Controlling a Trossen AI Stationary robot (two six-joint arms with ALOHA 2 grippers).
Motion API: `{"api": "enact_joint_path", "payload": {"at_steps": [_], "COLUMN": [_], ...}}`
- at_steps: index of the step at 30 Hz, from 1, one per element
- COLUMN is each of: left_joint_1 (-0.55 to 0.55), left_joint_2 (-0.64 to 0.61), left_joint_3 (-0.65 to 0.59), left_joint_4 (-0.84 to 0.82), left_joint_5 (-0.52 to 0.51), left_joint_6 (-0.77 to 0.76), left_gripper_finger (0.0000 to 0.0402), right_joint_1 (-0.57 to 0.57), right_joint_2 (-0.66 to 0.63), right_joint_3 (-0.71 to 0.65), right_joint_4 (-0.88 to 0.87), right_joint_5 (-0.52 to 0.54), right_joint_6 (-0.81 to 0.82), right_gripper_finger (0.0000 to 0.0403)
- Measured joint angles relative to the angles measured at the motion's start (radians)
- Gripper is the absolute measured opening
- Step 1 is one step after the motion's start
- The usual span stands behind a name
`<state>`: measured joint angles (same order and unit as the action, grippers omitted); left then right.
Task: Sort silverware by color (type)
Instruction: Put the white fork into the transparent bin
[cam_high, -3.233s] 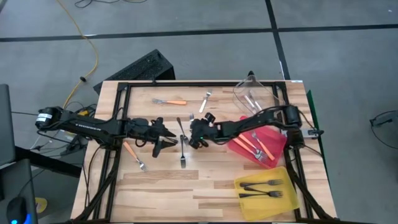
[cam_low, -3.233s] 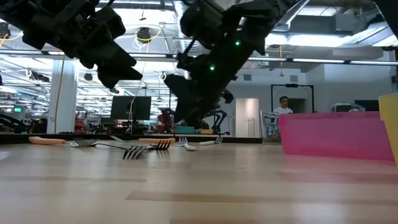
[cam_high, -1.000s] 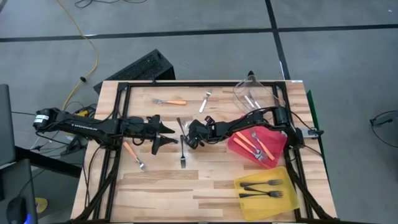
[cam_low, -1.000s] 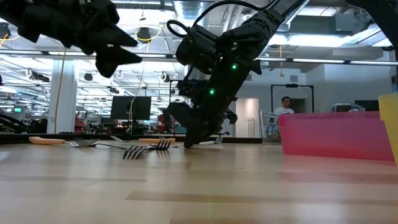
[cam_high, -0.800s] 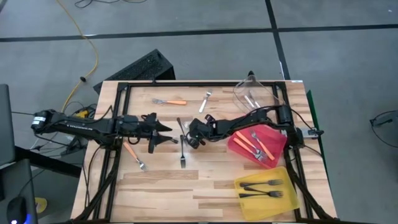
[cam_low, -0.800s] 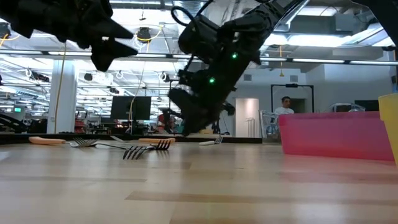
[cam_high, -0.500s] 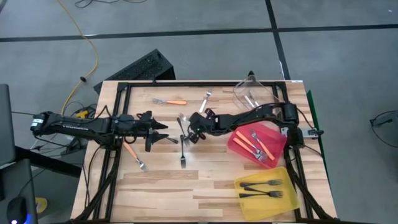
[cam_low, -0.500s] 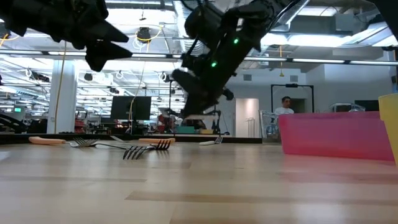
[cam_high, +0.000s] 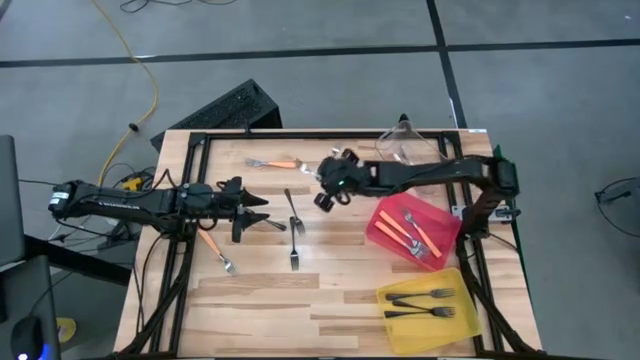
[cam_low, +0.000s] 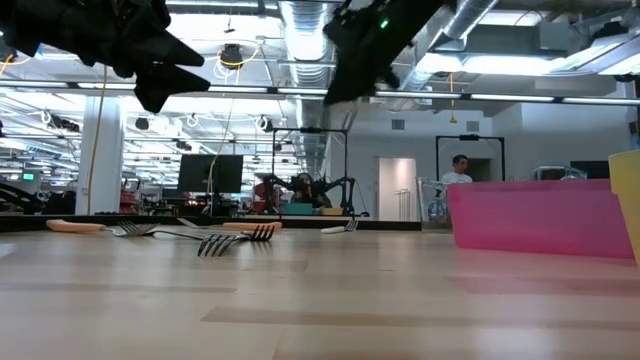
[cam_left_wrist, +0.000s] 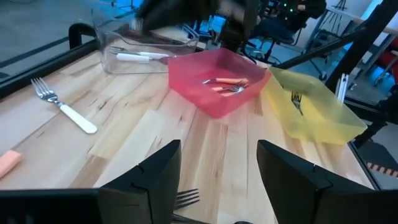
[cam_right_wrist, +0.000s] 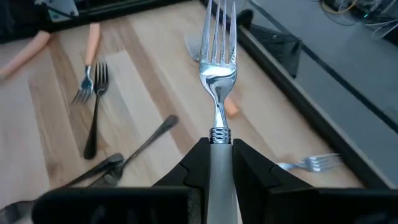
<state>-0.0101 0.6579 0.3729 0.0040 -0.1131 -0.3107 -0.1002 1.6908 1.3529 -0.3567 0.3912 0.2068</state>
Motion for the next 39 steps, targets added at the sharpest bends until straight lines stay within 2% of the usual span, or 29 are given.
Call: {"api": "enact_joint_path", "payload": {"at_steps": [6,11,19,27,32,35,39], "left_joint_1": [0.0,-0.004,-0.013,-0.013,-0.013,-0.013,-0.013], "left_joint_2": [0.0,0.0,0.0,0.0,0.0,0.0,0.0], "left_joint_3": [0.0,0.0,0.0,0.0,0.0,0.0,0.0], "left_joint_4": [-0.017,-0.016,-0.016,-0.013,-0.013,-0.013,-0.013], "left_joint_5": [0.0,0.0,-0.004,-0.023,-0.032,-0.042,-0.06], "left_joint_6": [-0.001,-0.006,-0.004,0.0,0.0,0.0,0.0], "left_gripper_finger": [0.0195,0.0195,0.0195,0.0195,0.0195,0.0195,0.0195], "right_joint_1": [-0.014,-0.001,0.123,0.32,0.404,0.4,0.323], "right_joint_2": [-0.153,-0.281,-0.486,-0.715,-0.801,-0.834,-0.851], "right_joint_3": [0.002,0.001,-0.01,-0.248,-0.393,-0.445,-0.463], "right_joint_4": [-0.193,-0.422,-0.762,-0.75,-0.712,-0.721,-0.746], "right_joint_5": [0.007,0.063,0.212,0.294,0.343,0.431,0.498], "right_joint_6": [-0.009,0.007,0.207,0.469,0.579,0.657,0.667], "right_gripper_finger": [0.0074,0.0074,0.0074,0.0074,0.0074,0.0074,0.0074]}}
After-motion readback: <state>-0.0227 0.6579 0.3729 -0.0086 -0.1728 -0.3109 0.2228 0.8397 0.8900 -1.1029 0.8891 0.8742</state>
